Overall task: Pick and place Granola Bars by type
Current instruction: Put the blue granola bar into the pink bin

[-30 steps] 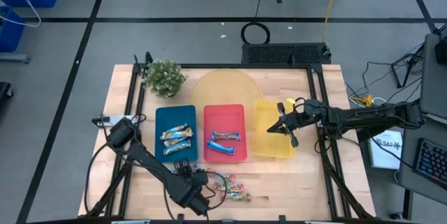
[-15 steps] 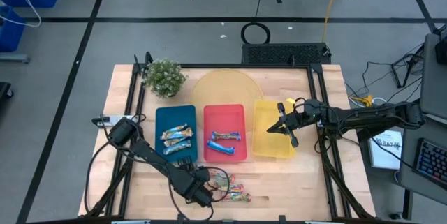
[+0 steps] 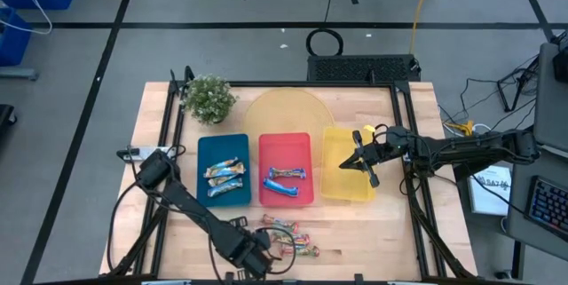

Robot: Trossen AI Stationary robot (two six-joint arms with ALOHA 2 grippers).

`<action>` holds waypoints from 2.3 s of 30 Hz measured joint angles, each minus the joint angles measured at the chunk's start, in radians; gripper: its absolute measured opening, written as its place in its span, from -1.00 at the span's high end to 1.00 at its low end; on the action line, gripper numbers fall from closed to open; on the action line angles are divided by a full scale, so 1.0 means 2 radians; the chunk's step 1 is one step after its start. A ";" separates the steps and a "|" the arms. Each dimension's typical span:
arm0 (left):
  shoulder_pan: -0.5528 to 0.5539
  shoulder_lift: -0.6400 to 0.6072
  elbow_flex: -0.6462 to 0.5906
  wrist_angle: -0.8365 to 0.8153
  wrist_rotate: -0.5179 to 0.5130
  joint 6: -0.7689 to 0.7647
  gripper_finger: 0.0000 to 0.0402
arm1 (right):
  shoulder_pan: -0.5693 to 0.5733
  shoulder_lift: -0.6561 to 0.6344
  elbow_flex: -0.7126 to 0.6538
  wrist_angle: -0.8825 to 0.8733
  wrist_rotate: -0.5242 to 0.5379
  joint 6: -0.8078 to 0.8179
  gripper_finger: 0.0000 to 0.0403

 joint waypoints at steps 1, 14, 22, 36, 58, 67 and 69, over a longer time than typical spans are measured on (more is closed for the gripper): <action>-0.001 0.000 0.009 -0.008 -0.006 -0.003 0.23 | 0.000 0.000 0.000 0.000 0.000 0.000 1.00; -0.010 -0.001 0.024 -0.066 -0.060 -0.034 -0.21 | 0.000 0.000 0.000 0.007 0.000 0.000 1.00; -0.014 -0.001 0.020 -0.016 -0.061 0.005 -0.67 | 0.000 0.000 0.000 0.007 0.000 0.000 1.00; -0.011 -0.001 -0.091 0.106 -0.063 -0.028 -0.50 | 0.000 0.000 0.000 0.004 0.000 0.000 1.00; 0.000 0.010 -0.003 0.023 -0.061 0.074 0.69 | 0.000 0.000 0.000 0.004 0.000 0.000 1.00; 0.053 0.006 0.137 -0.103 -0.118 0.188 0.75 | 0.000 0.000 0.000 0.008 0.000 0.003 1.00; 0.075 0.006 0.166 -0.135 -0.135 0.226 0.74 | 0.000 0.000 0.000 0.008 0.000 0.001 1.00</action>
